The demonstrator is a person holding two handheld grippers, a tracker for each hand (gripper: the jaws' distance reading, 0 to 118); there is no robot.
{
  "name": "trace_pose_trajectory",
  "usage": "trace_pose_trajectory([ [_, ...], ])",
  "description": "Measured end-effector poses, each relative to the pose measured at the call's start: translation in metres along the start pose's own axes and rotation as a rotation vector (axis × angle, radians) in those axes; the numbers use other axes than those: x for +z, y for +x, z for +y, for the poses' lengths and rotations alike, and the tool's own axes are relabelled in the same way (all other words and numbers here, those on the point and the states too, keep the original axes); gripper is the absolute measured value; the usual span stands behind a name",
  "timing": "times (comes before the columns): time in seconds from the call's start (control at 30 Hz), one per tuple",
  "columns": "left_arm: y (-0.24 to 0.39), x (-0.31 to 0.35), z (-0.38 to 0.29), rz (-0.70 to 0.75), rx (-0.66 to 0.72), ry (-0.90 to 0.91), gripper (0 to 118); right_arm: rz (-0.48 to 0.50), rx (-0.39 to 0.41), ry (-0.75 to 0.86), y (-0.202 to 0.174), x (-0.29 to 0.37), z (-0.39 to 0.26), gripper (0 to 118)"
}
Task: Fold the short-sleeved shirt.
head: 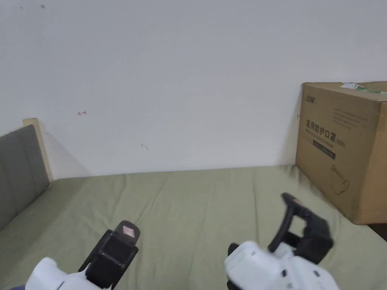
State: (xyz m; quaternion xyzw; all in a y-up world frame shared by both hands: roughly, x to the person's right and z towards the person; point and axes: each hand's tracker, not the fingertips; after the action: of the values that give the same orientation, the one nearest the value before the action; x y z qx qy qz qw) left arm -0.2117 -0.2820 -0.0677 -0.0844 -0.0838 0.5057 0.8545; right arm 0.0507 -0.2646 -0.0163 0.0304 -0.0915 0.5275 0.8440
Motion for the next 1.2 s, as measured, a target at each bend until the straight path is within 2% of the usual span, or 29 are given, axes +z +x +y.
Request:
trace_pose_trajectory([
  [0.07,-0.019,-0.002,-0.001,0.051,0.098,-0.005,114,0.067,0.178,0.031,-0.019,0.004,-0.001,118],
  [0.1,-0.023,-0.002,-0.003,0.087,0.114,0.001,114,0.069,0.193,0.020,-0.027,0.003,0.000,118],
  [0.13,-0.024,-0.001,-0.003,0.096,0.072,0.006,114,0.063,0.134,0.015,-0.031,0.003,0.001,118],
  [0.17,-0.022,0.000,-0.003,0.108,0.032,0.011,114,0.124,0.048,0.004,-0.027,0.001,-0.001,118],
  [0.2,-0.011,0.002,-0.006,0.123,-0.051,0.015,114,0.159,-0.071,-0.024,-0.022,-0.001,0.001,118],
  [0.27,0.008,0.002,-0.004,0.128,-0.221,0.021,114,0.158,-0.306,-0.057,-0.005,-0.005,0.000,118],
  [0.4,0.062,0.008,-0.016,0.058,-0.692,0.081,114,0.156,-0.874,-0.148,0.038,-0.015,-0.020,118],
  [0.47,0.080,0.010,-0.032,0.062,-0.957,0.111,115,0.143,-1.085,-0.190,0.051,-0.016,-0.043,118],
  [0.53,0.090,0.013,-0.050,0.062,-1.171,0.130,115,0.138,-1.215,-0.231,0.054,-0.016,-0.064,118],
  [0.57,0.092,0.014,-0.059,0.054,-1.242,0.130,115,0.142,-1.242,-0.244,0.057,-0.010,-0.067,118],
  [0.6,0.083,0.013,-0.053,0.047,-1.245,0.112,115,0.128,-1.257,-0.244,0.057,-0.007,-0.072,118],
  [0.67,0.082,0.014,-0.052,-0.001,-1.141,0.084,115,0.100,-1.241,-0.218,0.057,-0.004,-0.077,118],
  [0.77,0.079,0.011,-0.043,0.001,-1.018,0.022,114,0.079,-1.159,-0.179,0.060,-0.005,-0.076,118],
  [0.83,0.080,0.011,-0.041,0.024,-1.045,0.022,114,0.054,-1.081,-0.172,0.061,0.003,-0.058,118],
  [0.9,0.082,0.012,-0.042,0.027,-1.065,0.032,114,0.034,-1.049,-0.184,0.060,0.006,-0.052,118],
  [1.0,0.085,0.016,-0.043,0.011,-1.076,0.042,113,0.073,-1.089,-0.170,0.059,0.003,-0.054,116],
  [1.03,0.087,0.018,-0.043,-0.002,-1.084,0.034,107,0.071,-1.102,-0.162,0.058,0.004,-0.054,108],
  [1.07,0.089,0.020,-0.044,-0.010,-1.091,0.037,94,0.054,-1.102,-0.155,0.057,0.005,-0.053,89],
  [1.1,0.090,0.022,-0.046,-0.008,-1.100,0.047,71,0.008,-1.087,-0.166,0.057,0.006,-0.049,60],
  [1.13,0.092,0.021,-0.049,0.018,-1.126,0.083,32,-0.006,-1.077,-0.176,0.056,0.004,-0.049,28],
  [1.17,0.092,0.021,-0.051,0.040,-1.148,0.109,7,0.011,-1.084,-0.171,0.057,0.003,-0.050,26],
  [1.2,0.091,0.023,-0.051,0.049,-1.155,0.138,3,0.042,-1.099,-0.171,0.060,0.003,-0.053,26],
])
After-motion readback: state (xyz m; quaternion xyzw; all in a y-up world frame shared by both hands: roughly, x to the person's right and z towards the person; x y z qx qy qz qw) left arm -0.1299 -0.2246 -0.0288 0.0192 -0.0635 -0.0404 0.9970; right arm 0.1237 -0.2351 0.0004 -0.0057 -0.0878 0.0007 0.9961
